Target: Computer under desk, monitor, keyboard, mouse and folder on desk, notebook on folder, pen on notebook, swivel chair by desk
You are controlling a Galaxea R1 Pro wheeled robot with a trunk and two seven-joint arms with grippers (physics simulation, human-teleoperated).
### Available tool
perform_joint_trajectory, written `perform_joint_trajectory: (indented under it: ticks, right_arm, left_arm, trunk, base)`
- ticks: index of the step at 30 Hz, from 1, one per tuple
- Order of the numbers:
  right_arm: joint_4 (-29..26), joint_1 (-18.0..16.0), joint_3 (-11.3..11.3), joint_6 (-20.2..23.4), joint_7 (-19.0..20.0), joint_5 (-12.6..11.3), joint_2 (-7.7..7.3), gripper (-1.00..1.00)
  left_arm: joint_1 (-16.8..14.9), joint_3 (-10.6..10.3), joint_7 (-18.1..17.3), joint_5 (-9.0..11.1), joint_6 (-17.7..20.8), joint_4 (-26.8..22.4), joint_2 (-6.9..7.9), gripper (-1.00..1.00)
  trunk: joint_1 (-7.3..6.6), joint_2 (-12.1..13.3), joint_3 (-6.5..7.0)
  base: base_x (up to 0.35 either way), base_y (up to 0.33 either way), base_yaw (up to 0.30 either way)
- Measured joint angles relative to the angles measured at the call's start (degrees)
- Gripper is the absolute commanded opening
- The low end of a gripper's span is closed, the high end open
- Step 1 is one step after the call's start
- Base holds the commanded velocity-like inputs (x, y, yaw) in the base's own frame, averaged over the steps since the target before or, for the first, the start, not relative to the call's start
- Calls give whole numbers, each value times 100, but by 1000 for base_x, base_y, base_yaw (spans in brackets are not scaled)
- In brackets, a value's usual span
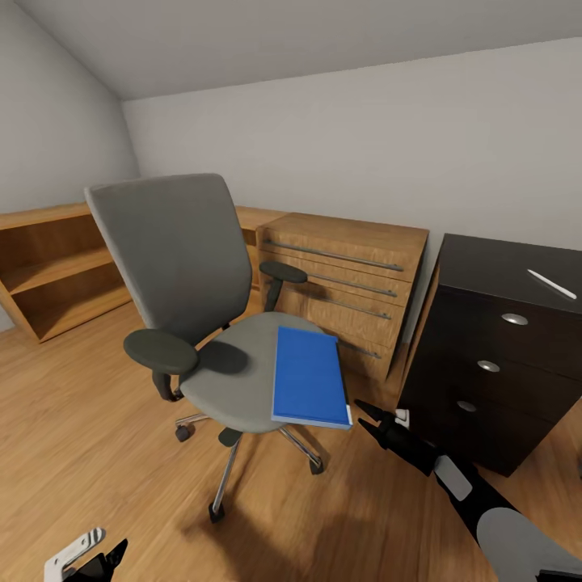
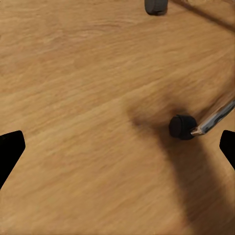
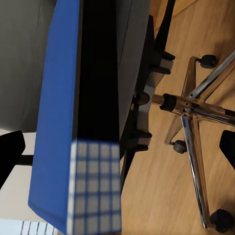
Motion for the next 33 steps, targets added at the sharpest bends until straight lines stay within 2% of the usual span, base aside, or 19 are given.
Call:
perform_joint_trajectory:
  ticks: [21,33]
  right_arm:
    - [7,0,22,0,-7,8,53,100]
    - [9,0,267,-13,-19,-7,114,100]
  left_arm:
    - [0,32,-1,2,-1,0,-4,100]
    - [0,34,-1,-3,-1,0,-9,100]
  trunk:
    - [0,0,0]
    - [0,0,0]
  base:
    - [0,0,0]
    - [0,0,0]
